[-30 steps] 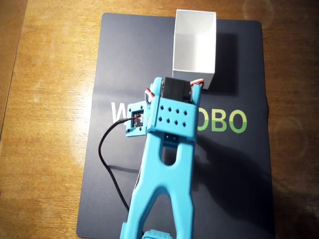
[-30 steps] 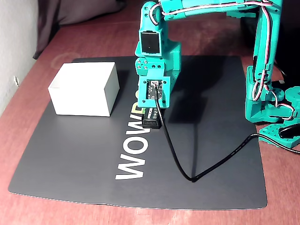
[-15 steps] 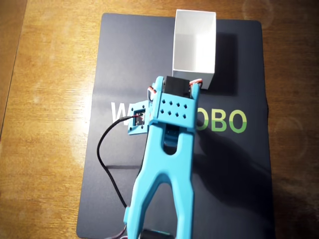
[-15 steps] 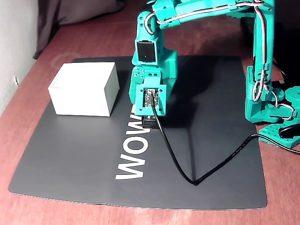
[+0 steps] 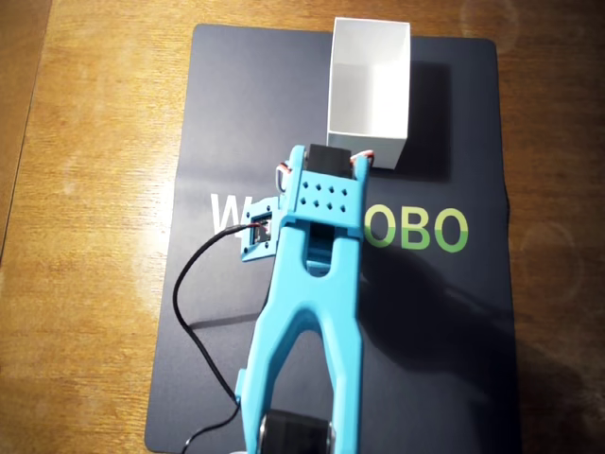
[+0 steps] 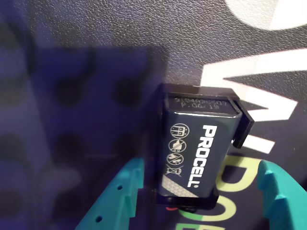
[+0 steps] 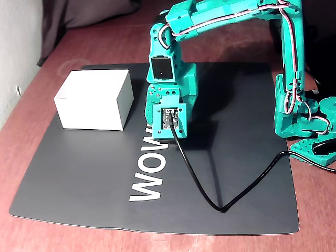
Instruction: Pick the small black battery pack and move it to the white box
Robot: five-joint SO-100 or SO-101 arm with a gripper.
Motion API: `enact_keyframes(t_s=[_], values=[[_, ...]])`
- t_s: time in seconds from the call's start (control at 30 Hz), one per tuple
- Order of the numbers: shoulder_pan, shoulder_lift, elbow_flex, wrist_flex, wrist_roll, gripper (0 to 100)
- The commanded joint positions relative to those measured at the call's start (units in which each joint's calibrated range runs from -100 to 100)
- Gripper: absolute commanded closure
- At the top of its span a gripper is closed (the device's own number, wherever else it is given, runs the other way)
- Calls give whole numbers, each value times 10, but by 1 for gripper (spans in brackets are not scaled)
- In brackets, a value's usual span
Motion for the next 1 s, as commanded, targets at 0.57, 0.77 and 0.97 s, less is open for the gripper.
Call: enact_keyframes(t_s=[0.57, 0.77, 0.97], values=[[-60, 64, -21, -24, -19, 73], [-58, 65, -19, -23, -23, 73], [-58, 65, -19, -26, -23, 73]])
